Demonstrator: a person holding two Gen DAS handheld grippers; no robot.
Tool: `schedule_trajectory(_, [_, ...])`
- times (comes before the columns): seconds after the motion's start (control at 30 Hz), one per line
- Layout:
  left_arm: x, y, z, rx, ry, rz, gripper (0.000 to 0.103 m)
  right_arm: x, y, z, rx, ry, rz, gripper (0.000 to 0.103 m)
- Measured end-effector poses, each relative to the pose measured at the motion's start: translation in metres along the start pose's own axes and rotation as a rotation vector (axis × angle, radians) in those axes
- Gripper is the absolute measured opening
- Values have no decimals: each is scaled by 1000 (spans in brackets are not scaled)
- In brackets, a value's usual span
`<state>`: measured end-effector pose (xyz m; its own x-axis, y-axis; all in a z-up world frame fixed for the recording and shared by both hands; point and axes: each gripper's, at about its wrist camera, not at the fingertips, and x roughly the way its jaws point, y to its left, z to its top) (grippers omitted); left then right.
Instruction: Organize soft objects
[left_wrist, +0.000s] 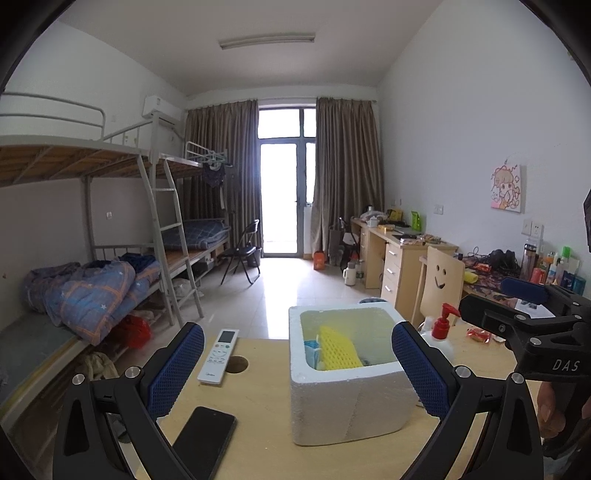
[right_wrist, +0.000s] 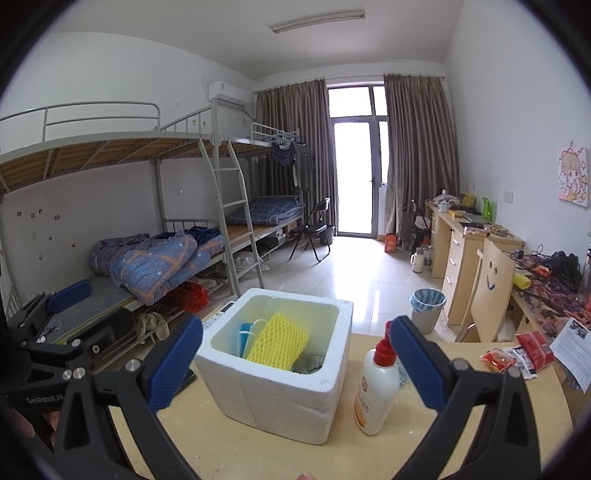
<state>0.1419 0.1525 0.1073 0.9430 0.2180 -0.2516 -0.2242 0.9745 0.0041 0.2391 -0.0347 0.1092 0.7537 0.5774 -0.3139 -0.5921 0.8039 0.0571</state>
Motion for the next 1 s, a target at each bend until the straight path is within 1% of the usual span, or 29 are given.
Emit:
schedule_trajectory(0.3, [-20, -8, 0, -4, -20, -16, 102, -23, -3, -6, 6, -20, 2, 102])
schedule_trajectory(0.43, [-33, -12, -2, -7, -32, -24, 102, -42, 1, -8, -9, -49, 4, 103])
schedule_trajectory(0.57, [-44, -15, -4, -20, -37, -35, 102, -60, 6, -13, -27, -76, -16, 103])
schedule_trajectory(0.63, [-48, -16, -5, -26, -37, -29, 102, -68, 6, -16, -34, -86, -21, 102])
schedule_trajectory(0.87, [-62, -22, -15, -30, -48, -27, 102, -90, 1, -32, -25, -125, -40, 102])
schedule_trajectory(1.0, [-69, -27, -23, -32, -51, -44, 102, -102, 2, -46, -27, -148, -52, 103])
